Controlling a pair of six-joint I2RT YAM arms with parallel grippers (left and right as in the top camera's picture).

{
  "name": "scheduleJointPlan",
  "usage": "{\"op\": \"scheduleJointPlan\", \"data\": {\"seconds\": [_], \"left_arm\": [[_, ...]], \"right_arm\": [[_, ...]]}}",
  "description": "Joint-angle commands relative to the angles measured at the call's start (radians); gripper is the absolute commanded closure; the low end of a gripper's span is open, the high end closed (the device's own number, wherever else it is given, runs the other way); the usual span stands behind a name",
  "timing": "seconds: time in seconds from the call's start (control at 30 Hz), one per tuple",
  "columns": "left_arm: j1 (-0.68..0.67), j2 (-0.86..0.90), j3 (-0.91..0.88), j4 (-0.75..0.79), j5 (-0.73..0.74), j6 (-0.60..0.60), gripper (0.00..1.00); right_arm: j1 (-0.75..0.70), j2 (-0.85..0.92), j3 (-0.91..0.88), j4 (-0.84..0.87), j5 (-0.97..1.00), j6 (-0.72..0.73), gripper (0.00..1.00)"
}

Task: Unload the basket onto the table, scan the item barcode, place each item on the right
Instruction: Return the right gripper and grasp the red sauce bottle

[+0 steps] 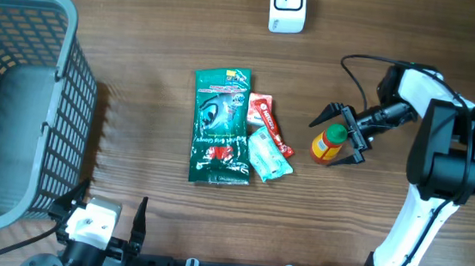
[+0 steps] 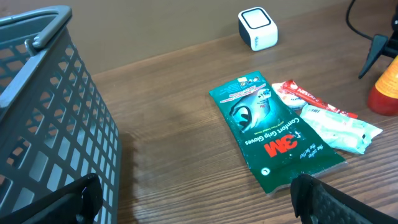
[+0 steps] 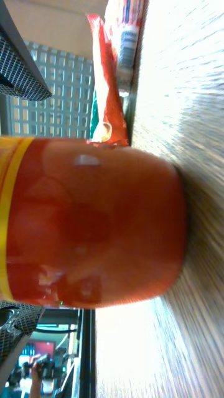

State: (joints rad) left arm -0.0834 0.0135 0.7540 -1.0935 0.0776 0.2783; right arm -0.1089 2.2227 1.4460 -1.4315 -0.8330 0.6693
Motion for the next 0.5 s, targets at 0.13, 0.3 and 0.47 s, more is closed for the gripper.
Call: {"op": "scheduleJointPlan", "data": {"seconds": [0.13, 0.3, 0.47], "left_arm": [[-0.005, -0.009, -0.003, 0.003, -0.001, 0.005, 0.0], [-0.005, -0.009, -0.003, 0.003, -0.001, 0.005, 0.0], [-0.005, -0.009, -0.003, 0.003, -0.001, 0.005, 0.0]], "right_arm": [[-0.151, 0.004, 0.003, -0.007, 0.007, -0.13, 0.01], [-0.262, -0.087, 0.04, 0.001, 0.077, -0.226, 0.0], [-0.291, -0.146, 0.035, -0.029, 0.101, -0.331, 0.0]]}}
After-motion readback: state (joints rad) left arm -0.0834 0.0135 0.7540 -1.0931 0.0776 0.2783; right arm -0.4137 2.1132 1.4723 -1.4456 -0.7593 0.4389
